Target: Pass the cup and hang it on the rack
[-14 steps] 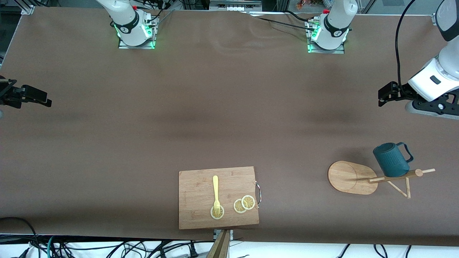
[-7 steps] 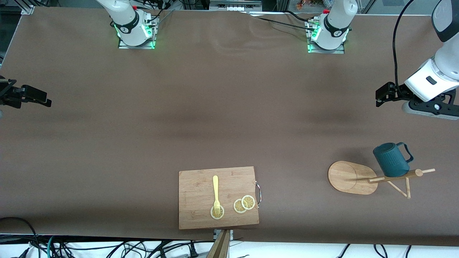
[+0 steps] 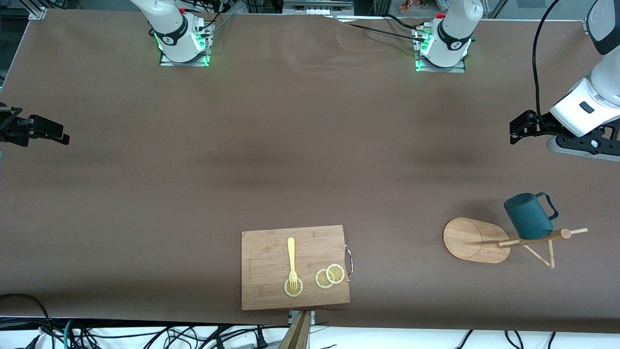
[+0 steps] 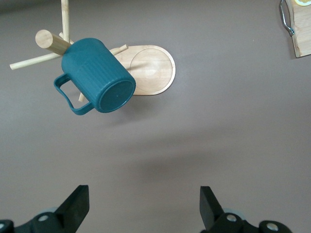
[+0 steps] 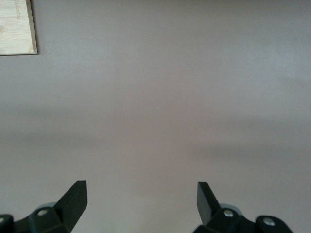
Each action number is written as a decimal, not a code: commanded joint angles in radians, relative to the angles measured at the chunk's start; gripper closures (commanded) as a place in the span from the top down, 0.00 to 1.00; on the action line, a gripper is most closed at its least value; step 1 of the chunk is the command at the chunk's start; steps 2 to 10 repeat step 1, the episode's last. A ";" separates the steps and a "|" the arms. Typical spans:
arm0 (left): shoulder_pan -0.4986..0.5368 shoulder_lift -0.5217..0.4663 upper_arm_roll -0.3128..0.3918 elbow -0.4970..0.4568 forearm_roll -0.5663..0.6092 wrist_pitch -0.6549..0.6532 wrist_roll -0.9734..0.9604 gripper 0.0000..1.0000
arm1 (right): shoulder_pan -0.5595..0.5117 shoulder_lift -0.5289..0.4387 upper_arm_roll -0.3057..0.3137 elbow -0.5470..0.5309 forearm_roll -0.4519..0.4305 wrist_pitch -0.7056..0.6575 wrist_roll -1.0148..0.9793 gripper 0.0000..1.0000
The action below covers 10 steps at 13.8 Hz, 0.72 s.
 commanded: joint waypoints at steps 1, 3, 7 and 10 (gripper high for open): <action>0.007 0.000 0.007 0.012 -0.002 -0.033 0.000 1.00 | -0.011 -0.006 0.006 -0.006 0.012 0.006 0.009 1.00; 0.007 0.000 0.007 0.012 -0.002 -0.033 0.000 1.00 | -0.011 -0.006 0.006 -0.006 0.012 0.006 0.009 1.00; 0.007 0.000 0.007 0.012 -0.002 -0.033 0.000 1.00 | -0.011 -0.006 0.006 -0.006 0.012 0.006 0.009 1.00; 0.007 0.000 0.007 0.012 -0.002 -0.033 0.000 1.00 | -0.011 -0.006 0.006 -0.006 0.012 0.006 0.009 1.00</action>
